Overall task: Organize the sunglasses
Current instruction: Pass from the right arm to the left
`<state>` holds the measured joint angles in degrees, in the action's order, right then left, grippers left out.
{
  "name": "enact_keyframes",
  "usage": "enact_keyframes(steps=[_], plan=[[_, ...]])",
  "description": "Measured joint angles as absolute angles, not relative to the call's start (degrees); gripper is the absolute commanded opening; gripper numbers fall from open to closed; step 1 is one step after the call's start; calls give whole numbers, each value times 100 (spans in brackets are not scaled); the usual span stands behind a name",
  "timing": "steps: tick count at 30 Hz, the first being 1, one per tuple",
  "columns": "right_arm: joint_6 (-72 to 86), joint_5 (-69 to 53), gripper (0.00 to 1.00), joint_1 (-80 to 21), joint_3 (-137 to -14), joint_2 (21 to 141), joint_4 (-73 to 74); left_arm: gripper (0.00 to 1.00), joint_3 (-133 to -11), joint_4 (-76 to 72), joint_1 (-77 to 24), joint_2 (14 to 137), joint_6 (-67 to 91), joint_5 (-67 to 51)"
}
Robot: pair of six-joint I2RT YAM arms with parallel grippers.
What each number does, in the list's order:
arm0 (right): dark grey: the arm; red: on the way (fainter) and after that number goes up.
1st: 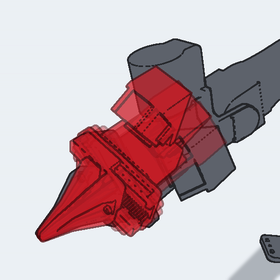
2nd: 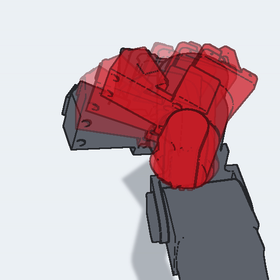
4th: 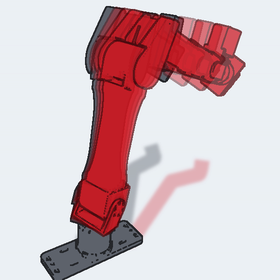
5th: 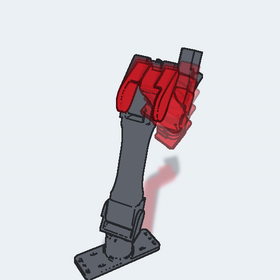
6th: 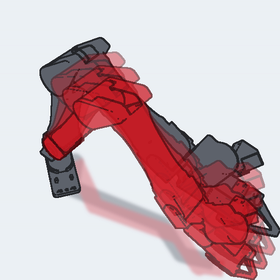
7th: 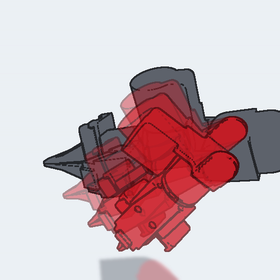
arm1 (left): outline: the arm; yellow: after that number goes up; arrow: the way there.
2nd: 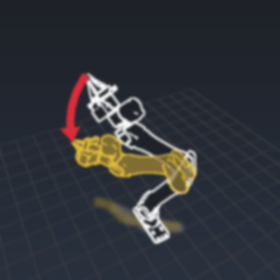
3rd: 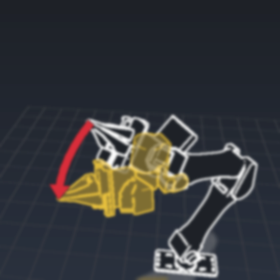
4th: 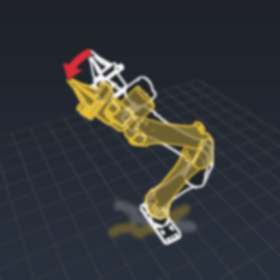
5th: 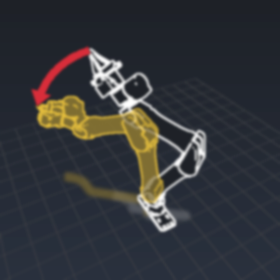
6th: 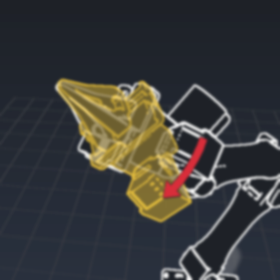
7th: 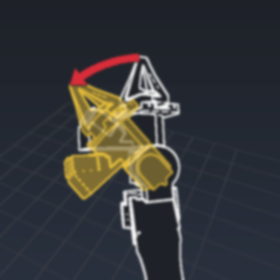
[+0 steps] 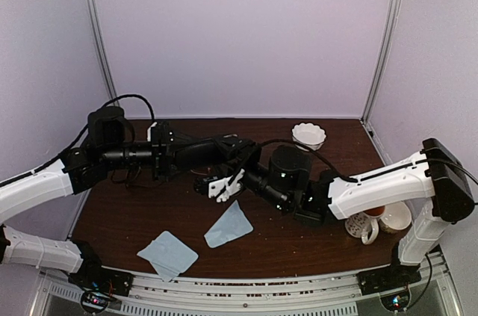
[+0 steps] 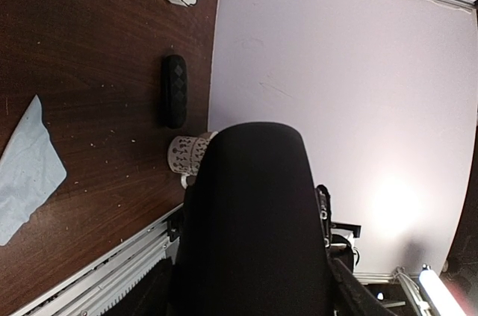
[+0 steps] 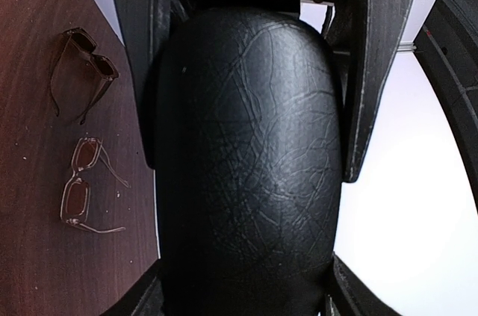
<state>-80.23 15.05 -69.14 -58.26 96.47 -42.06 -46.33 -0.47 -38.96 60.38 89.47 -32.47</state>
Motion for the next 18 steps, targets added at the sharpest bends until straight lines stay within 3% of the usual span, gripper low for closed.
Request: enact_keyframes(steps=[3, 6, 18], plan=[[-8042, 1520, 84, -6941, -5824, 9647, -4226, 49, -4633, -51, -3896, 6038, 8906, -3247], [-7920, 1656, 99, -6976, -5789, 9664, -4425, 48, -4633, 12, -3900, 6040, 8805, -3210], [-6683, 2231, 100, -7229, -5022, 9148, -4670, 48, -4772, 609, -3903, 6045, 7830, -2902]])
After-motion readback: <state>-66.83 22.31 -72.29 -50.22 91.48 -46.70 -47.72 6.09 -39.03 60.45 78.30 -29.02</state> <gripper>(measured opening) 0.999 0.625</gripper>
